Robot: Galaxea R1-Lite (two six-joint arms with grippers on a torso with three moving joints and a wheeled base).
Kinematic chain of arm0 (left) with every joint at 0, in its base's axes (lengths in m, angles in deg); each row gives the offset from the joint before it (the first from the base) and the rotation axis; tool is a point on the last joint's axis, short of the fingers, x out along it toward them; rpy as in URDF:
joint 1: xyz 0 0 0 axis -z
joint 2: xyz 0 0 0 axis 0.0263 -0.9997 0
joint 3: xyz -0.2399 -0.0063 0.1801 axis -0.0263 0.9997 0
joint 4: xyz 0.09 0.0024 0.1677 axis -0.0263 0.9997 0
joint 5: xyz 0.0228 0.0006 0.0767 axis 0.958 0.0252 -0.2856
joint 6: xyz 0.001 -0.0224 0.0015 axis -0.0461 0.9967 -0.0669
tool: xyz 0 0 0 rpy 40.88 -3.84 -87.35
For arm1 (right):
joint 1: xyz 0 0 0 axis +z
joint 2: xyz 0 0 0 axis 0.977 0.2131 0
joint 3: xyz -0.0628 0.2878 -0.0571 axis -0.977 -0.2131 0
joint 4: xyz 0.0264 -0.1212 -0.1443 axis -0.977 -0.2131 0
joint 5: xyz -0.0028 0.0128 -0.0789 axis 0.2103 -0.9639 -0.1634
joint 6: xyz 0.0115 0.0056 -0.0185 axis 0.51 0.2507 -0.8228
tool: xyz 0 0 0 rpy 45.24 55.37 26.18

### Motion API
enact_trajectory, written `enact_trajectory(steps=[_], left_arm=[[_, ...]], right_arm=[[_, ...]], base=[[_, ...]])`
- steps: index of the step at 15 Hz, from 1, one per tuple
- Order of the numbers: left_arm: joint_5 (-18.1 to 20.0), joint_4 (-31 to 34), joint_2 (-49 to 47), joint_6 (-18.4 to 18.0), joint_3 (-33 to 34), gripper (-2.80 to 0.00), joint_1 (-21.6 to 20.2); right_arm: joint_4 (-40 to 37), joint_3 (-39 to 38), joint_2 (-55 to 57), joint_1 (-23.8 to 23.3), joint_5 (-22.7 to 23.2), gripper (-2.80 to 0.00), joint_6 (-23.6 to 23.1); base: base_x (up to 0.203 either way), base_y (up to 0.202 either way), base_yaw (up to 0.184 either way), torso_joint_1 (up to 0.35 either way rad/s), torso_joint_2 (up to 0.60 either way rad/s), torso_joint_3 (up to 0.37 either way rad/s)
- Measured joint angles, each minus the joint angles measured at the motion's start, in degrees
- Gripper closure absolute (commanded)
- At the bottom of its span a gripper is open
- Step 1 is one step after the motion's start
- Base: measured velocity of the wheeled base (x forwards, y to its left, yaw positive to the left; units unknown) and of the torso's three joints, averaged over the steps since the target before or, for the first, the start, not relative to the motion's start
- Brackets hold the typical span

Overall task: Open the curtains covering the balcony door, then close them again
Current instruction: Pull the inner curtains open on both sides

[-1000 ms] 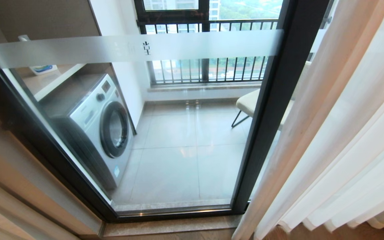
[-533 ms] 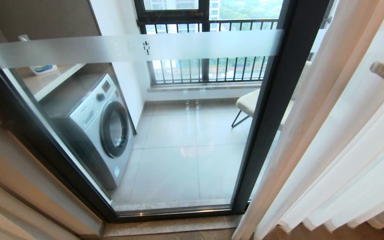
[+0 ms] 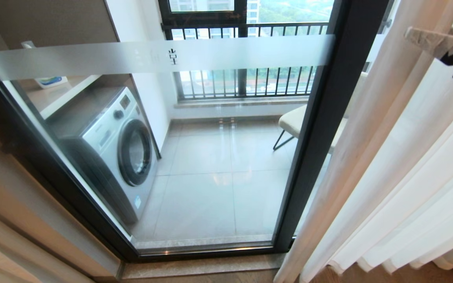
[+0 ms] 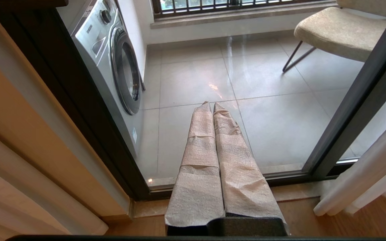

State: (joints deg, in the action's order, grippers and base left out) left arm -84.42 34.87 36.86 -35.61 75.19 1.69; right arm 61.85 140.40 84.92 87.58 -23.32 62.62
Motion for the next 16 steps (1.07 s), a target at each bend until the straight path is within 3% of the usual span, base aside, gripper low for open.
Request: enact_trajectory(steps=[6, 9, 16], left_arm=[[-0.01, 0.0, 0.0, -0.02, 0.0, 0.0, 0.0], [-0.01, 0.02, 0.0, 0.0, 0.0, 0.0, 0.0], [-0.01, 0.0, 0.0, -0.02, 0.0, 0.0, 0.0]], right_arm=[[0.92, 11.08, 8.66, -0.07, -0.55, -2.8, -1.04], [0.73, 14.72, 11.55, -0.07, -4.22, -2.8, -3.6], [0.56, 21.64, 16.46, -0.07, -9.42, -2.8, -3.78]], base=[[0.0, 0.0, 0.0, 0.0, 0.0, 0.0], [0.0, 0.0, 0.0, 0.0, 0.0, 0.0], [0.0, 0.0, 0.0, 0.0, 0.0, 0.0]])
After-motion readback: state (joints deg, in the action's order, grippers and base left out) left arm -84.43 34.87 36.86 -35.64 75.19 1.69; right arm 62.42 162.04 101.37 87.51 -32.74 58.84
